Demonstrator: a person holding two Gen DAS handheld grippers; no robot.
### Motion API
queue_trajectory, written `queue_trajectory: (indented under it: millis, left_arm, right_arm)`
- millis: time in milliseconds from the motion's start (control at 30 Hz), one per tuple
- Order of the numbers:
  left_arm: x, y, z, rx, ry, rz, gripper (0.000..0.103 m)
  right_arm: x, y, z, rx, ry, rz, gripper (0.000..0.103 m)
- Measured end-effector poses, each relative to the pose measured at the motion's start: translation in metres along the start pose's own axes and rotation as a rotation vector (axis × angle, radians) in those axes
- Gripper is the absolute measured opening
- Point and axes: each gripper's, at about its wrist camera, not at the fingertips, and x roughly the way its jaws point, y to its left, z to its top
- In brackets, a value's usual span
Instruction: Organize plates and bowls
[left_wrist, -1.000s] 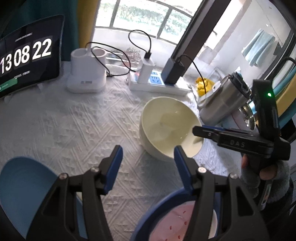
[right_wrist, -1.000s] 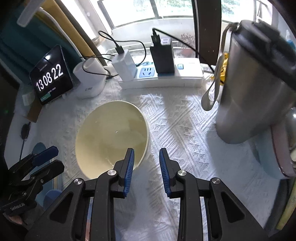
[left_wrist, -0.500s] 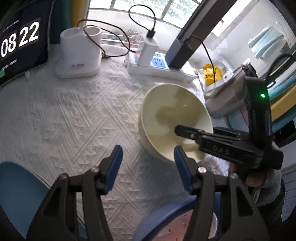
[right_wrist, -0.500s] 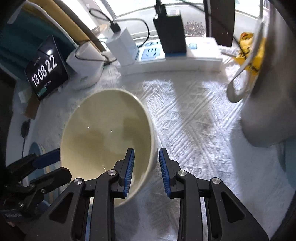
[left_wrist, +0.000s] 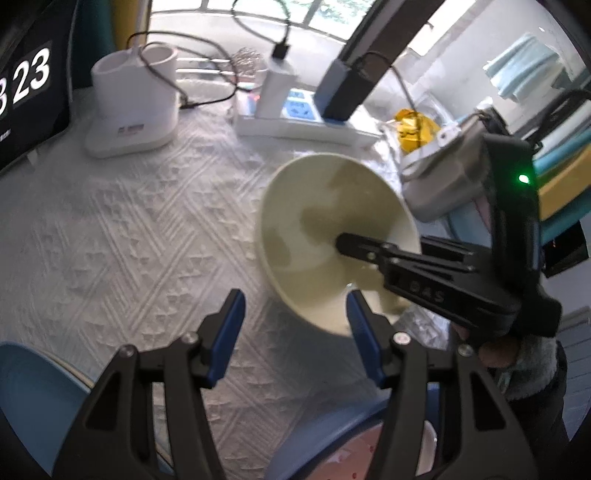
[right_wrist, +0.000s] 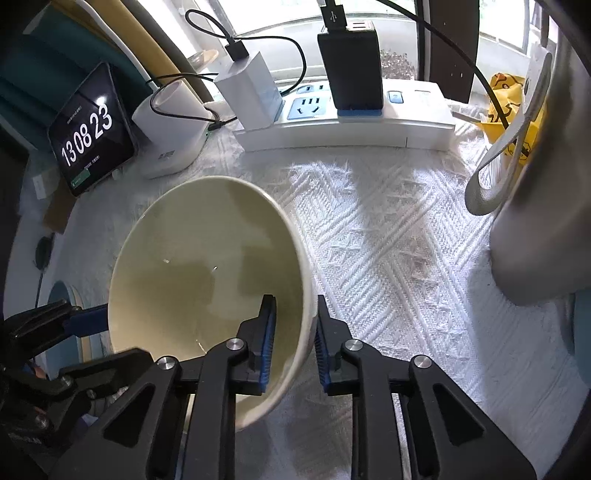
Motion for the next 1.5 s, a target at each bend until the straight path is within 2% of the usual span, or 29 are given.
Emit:
queue_trajectory:
  millis: [33,100,233,500,1033,1500]
  left_arm:
    - [-0.001,-0.003,0.0,0.016,-0.01,-0.001,0.048]
    - [-0.002,-0.007,0.0,0.032,-0.014,0.02,0.047]
    - [-0.003,-0.002,0.0,0.017,-0.021,0.006,0.042]
    - [-0.017,-0.01,-0.005,0.048,-0.071,0.023,0.042]
    - [-0.056,-0.029,-0.019,0.086,-0.16,-0.004,0.042]
    - [-0.082,-0.044,-0.035,0.119,-0.21,-0.018,0.042]
  right_arm:
    - [0.0,0.0,0.0,-0.001,-0.003,0.0,0.018]
    - [0.0,0.001,0.001,-0.003,-0.01,0.001,0.017]
    - [0.001,-0.001,0.001,0.004,-0.007,0.006,0.016]
    - [0.0,-0.002,-0.001,0.023,0.004,0.034,0.017]
    - [-0.041,0.006,-0.005,0.025,-0.064,0.034,0.017]
    - [-0.071,0.015,-0.027,0.033,-0.113,0.028,0.017]
